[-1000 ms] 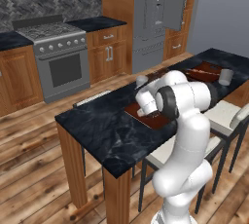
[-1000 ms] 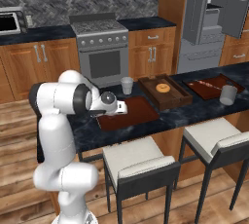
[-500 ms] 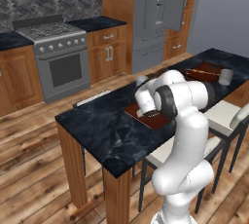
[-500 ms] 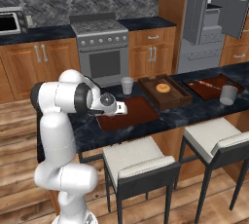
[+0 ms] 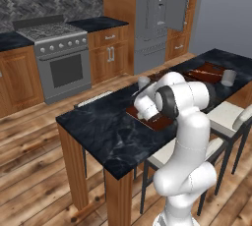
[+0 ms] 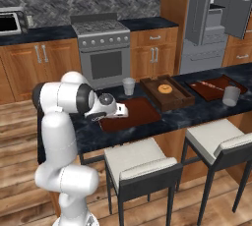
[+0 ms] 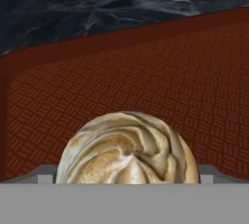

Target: Take the cupcakes from the fridge and place them on the empty tray on the dining counter.

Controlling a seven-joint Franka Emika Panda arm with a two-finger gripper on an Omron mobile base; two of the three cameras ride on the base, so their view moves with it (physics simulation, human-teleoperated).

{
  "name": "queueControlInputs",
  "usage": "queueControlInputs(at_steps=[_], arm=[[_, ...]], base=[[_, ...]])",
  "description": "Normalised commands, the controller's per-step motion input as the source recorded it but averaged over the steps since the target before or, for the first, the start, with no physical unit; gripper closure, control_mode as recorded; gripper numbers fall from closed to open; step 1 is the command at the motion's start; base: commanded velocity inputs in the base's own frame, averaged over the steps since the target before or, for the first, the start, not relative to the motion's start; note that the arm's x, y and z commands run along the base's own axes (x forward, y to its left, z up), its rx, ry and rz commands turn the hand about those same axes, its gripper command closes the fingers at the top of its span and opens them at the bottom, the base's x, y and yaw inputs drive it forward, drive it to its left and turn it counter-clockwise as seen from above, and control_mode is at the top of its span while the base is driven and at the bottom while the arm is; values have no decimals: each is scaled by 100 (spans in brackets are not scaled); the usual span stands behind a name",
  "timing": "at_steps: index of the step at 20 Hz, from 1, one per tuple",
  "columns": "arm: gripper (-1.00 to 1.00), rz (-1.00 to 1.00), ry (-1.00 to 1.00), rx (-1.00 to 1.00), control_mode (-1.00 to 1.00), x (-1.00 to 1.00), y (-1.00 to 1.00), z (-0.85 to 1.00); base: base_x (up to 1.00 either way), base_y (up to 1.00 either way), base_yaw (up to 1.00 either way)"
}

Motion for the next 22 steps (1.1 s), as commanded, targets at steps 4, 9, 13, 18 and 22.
queueControlInputs(at_steps=[4, 9, 13, 18, 22], arm=[[-100, -3, 18, 0, -100, 16, -16, 38], [-100, -4, 7, 0, -100, 0, -19, 57], [-100, -1, 0, 0, -100, 0, -9, 75], [-100, 0, 0, 0, -100, -7, 0, 77], [-100, 0, -5, 0, -100, -55, 0, 83]], base=[[0, 0, 0], [0, 0, 0], [0, 0, 0], [0, 0, 0], [0, 0, 0]])
